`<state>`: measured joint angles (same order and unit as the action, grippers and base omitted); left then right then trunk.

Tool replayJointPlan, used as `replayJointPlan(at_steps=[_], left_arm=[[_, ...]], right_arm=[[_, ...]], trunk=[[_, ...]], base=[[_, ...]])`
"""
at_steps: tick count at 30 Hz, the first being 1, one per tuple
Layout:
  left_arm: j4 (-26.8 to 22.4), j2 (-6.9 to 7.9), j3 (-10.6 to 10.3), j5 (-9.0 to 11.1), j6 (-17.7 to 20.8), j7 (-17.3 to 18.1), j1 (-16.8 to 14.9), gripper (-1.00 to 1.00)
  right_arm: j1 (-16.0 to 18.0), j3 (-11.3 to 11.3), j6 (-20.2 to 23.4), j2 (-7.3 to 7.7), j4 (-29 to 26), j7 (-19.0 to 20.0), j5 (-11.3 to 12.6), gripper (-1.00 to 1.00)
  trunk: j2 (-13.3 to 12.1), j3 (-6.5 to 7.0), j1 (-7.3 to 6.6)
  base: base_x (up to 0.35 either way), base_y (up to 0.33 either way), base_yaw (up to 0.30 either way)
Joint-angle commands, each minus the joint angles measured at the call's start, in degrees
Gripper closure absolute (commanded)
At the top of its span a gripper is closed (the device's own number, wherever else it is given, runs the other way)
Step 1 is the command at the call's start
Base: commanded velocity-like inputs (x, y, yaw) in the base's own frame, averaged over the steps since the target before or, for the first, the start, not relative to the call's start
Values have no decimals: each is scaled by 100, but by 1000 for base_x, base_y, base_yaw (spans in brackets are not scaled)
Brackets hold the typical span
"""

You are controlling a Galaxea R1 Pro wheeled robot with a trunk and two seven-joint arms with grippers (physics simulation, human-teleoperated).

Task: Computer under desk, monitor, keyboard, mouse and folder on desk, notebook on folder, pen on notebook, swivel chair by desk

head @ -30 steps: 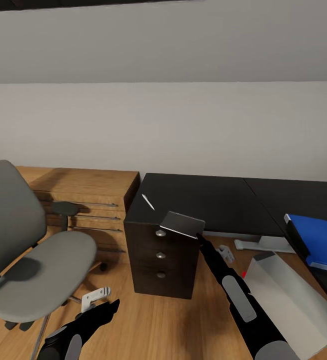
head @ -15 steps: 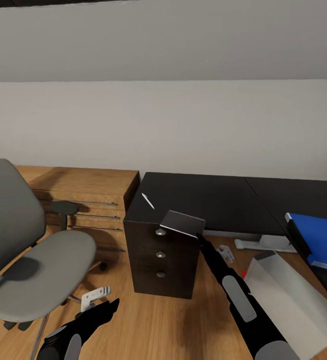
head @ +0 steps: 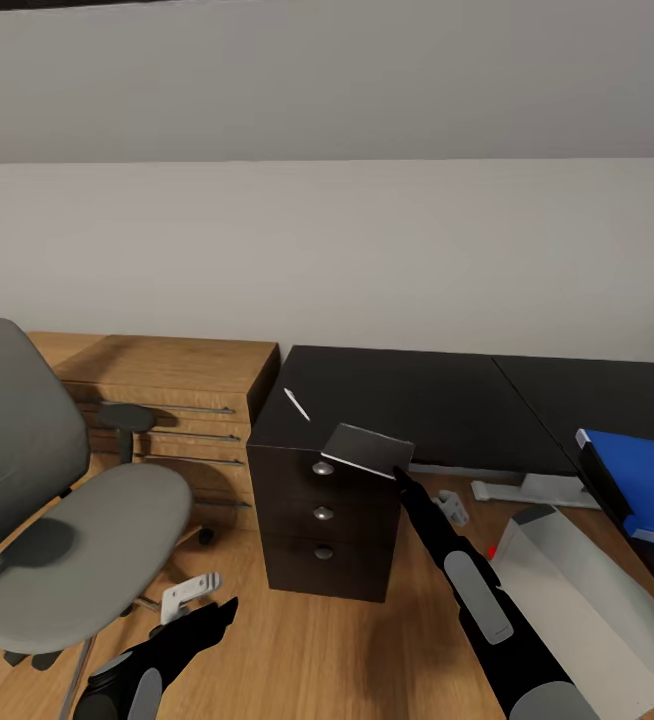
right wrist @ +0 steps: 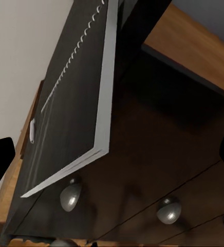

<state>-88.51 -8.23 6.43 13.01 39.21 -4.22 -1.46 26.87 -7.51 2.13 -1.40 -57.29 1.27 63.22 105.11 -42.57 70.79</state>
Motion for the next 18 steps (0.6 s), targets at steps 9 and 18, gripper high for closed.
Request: replayJointPlan(at_steps=[9, 18], left_arm=[[0, -3, 7, 61, 40, -43, -4, -100], [0, -3, 7, 61, 26, -44, -3, -100]], right_arm=[[2, -2, 16, -8, 5, 13, 50, -100], [4, -5, 16, -10, 7, 6, 51, -100]], trunk=[[2, -5, 1], [2, -5, 1]], base=[[48, 13, 0], [1, 0, 0]])
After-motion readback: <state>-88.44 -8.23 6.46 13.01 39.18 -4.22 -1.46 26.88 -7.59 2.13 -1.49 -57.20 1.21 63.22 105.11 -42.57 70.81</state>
